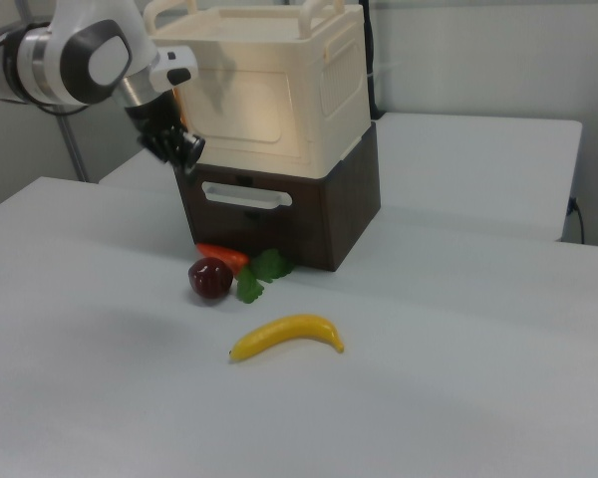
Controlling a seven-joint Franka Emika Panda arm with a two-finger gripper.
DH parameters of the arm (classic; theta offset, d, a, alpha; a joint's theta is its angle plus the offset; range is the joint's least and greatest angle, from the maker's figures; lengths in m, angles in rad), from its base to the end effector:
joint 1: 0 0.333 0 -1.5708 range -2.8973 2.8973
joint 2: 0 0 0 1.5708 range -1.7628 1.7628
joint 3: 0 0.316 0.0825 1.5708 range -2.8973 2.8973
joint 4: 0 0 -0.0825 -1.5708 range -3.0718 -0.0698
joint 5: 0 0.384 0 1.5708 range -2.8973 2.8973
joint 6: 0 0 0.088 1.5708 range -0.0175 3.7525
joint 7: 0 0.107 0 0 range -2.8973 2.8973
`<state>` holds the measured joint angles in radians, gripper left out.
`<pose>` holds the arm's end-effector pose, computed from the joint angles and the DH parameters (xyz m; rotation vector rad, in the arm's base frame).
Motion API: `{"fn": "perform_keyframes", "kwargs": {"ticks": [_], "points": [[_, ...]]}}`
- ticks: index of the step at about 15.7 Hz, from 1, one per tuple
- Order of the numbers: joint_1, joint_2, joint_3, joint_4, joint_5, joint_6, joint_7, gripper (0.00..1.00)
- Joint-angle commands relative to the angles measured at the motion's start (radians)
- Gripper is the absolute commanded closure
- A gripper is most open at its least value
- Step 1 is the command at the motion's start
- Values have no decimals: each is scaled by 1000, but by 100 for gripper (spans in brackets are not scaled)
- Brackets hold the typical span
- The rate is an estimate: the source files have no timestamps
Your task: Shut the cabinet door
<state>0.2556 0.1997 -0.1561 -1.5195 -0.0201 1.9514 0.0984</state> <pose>0.6412 0.0720 0.5688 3.0931 0.0202 0.3704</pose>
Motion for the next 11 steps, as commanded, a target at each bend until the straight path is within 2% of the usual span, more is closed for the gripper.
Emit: {"fn": "perform_keyframes", "kwargs": {"ticks": [1,4,7,8,9,10,11], "points": [[1,-146,0,-146,-46,-187,-115,100],[-10,-242,-2,-244,-46,-223,-146,100],[-22,-270,-2,-252,-49,-243,-143,100],[-24,-270,-5,-249,-49,-243,-137,93],[-24,-270,-11,-248,-47,-244,-131,76],[-24,-270,-11,-248,-47,-243,-128,68],[-25,-269,-11,-248,-47,-243,-128,55]]}}
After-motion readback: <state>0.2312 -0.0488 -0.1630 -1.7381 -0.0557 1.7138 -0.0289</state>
